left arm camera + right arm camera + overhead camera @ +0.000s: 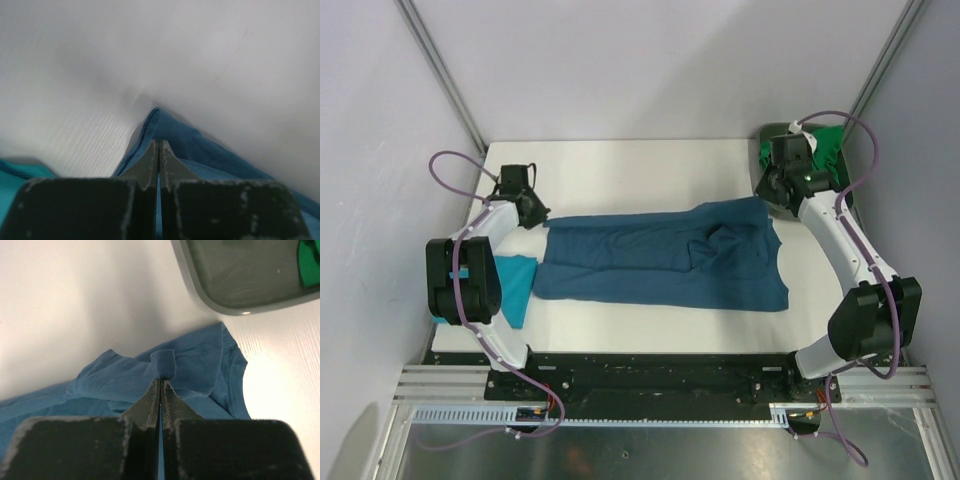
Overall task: Fold and stack the t-shirts
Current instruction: Fold the other side of the tshirt into a rectangle
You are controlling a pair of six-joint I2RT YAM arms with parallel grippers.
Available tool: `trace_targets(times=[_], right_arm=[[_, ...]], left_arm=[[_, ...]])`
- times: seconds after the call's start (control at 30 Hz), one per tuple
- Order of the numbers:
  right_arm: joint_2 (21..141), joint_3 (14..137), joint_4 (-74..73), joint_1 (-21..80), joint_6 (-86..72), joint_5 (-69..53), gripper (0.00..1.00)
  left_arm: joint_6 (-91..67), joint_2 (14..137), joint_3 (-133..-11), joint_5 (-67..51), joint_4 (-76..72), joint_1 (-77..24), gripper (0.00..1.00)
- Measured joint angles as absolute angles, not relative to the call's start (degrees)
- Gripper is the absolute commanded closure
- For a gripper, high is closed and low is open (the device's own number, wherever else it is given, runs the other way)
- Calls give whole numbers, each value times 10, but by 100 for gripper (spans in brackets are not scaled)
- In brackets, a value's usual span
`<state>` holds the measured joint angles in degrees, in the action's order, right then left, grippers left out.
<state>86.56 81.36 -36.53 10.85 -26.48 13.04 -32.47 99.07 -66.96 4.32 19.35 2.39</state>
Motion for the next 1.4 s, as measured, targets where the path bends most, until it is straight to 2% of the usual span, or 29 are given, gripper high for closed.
trace_targets(times=[0.13,0.5,0.63,1.03,1.4], right_arm=[[856,788,-380,116,-266,131,100],[793,548,-369,134,-290,121,100],[797,512,-352,134,-296,112,100],[802,511,-321,104,-293,96,100],[748,608,-364,101,-284,98,100]], left_arm=[[-325,988,-664,43,190,26,100],[-326,970,-592,43,187,30,100],[-327,970,-585,43,190,30,100],[-329,950,-585,44,190,30,100],[-330,907,-584,44,190,31,100]])
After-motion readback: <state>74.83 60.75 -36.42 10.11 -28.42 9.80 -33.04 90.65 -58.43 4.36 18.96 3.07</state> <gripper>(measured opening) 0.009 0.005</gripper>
